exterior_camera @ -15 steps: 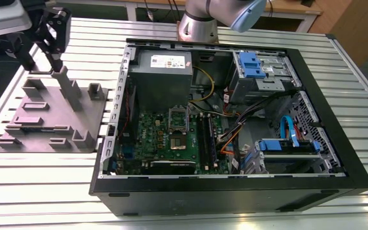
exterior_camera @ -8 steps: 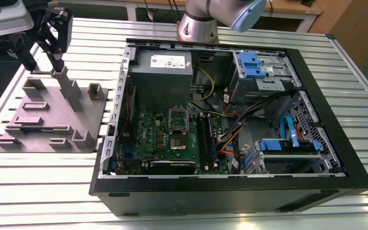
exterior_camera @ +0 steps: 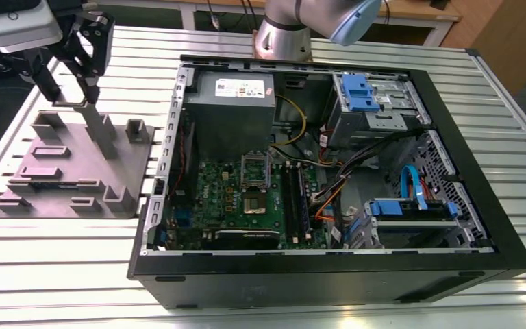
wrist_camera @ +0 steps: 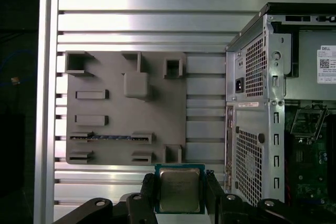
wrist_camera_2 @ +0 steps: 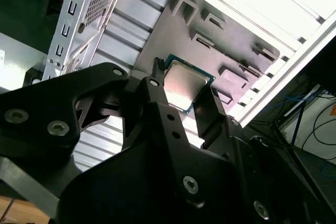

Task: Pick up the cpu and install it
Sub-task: 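Pick up the cpu and move it towards the insertion slot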

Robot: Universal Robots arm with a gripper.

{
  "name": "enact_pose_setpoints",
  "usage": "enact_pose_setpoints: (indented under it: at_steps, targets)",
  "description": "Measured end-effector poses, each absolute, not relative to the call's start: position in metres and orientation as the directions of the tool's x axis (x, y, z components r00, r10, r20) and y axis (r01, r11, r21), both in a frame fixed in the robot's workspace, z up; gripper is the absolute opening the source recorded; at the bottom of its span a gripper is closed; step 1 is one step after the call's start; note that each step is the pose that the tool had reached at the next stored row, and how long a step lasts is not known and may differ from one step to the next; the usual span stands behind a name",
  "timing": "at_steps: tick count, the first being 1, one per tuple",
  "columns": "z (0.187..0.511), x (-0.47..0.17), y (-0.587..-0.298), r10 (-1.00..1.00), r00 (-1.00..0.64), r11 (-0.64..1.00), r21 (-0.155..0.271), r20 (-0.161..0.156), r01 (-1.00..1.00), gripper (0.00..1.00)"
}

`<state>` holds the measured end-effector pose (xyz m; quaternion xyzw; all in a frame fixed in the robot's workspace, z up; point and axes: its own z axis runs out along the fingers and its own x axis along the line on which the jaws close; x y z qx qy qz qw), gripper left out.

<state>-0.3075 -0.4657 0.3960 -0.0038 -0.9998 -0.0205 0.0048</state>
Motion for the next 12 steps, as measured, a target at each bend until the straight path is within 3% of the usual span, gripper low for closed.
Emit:
enact_pose_setpoints:
  at_steps: [12]
  targets:
    - [0.3959, -0.2996, -0.4657, 0.007, -1.0, 0.999, 0.041, 0.01, 0.008, 0.47]
